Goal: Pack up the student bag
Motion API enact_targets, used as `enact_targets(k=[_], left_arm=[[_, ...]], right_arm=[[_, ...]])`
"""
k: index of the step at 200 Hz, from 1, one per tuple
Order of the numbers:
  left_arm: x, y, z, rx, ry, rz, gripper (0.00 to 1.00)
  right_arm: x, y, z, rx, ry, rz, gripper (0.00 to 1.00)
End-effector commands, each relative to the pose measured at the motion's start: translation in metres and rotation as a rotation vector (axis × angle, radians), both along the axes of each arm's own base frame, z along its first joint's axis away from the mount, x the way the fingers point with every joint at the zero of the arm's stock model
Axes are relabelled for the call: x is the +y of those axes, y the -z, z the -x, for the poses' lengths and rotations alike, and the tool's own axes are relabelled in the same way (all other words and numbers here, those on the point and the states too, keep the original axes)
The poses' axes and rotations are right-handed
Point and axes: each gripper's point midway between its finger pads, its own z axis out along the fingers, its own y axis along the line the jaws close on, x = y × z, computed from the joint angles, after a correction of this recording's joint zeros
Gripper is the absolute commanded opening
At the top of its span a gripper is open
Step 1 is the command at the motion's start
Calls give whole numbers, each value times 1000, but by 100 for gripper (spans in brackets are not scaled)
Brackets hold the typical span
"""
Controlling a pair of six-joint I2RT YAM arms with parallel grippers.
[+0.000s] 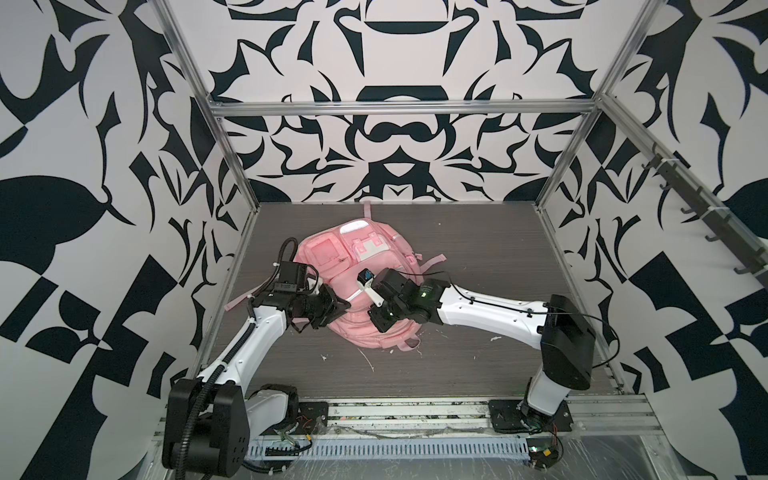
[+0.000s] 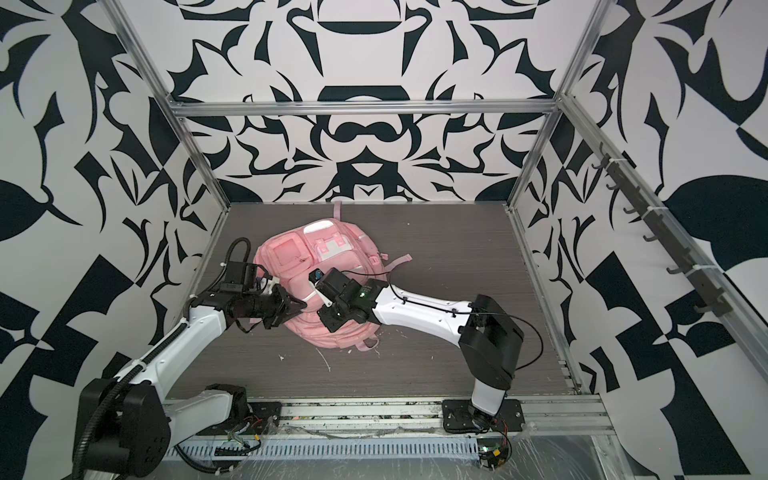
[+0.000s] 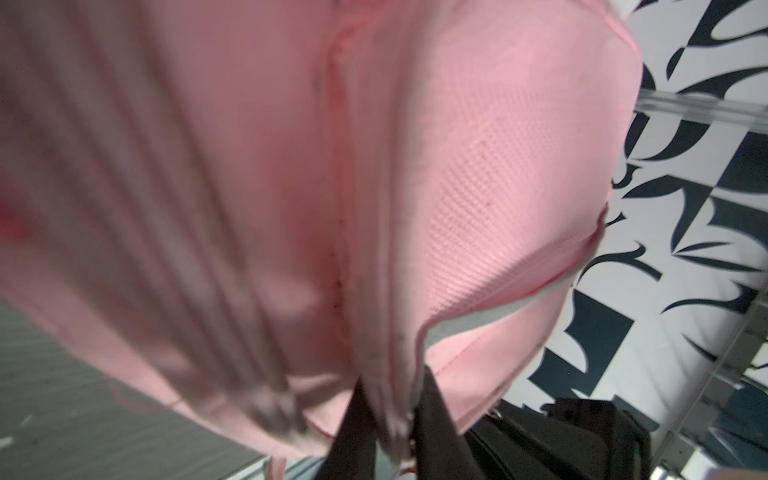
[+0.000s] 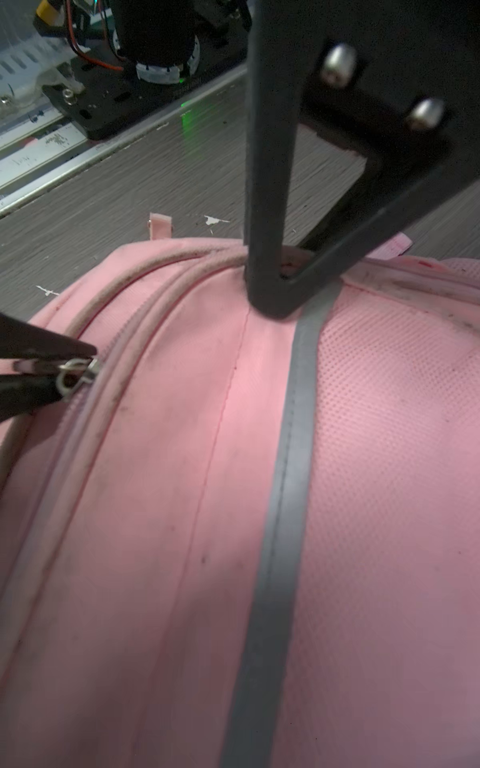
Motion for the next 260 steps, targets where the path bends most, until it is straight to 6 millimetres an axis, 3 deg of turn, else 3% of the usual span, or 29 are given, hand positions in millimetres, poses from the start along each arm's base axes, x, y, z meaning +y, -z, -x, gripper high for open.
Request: enact_targets(k=[1, 32, 76, 130, 148, 156, 169, 183, 193, 214, 236, 260], left_arm=[[3, -8, -14, -83, 19, -37, 0], [17, -7, -17, -91, 14, -79, 0], [38, -2, -18, -108, 36, -178, 0], [58, -2, -20, -138, 79, -332, 0], [55, -7, -26, -154, 89, -320, 1], [52, -10, -29, -162, 95, -306, 24], [42, -17, -30, -159, 124, -254, 74], [30, -26, -21, -145, 163, -235, 94], [23, -31, -10, -141, 180, -240, 100], [8, -36, 22, -129, 191, -235, 99], [6, -26, 54, -54, 135, -180, 100], [-1, -24, 47, -85, 63, -97, 97]], right_arm=[[0, -40, 1, -59, -20, -73, 0], [-42, -27, -15, -53, 72, 13, 0], [-108, -26, -53, -46, 240, 72, 0], [-145, -27, -80, -102, 243, 191, 0], [-140, -28, -77, -97, 212, 182, 0], [-135, -28, -74, -90, 196, 166, 0], [-123, -31, -68, -97, 164, 134, 0], [-107, -38, -62, -109, 129, 88, 0], [-95, -43, -57, -113, 114, 53, 0], [-64, -56, -45, -121, 68, 5, 0], [-27, -70, -32, -128, 20, -48, 0], [4, -76, -16, -92, -25, -126, 0]])
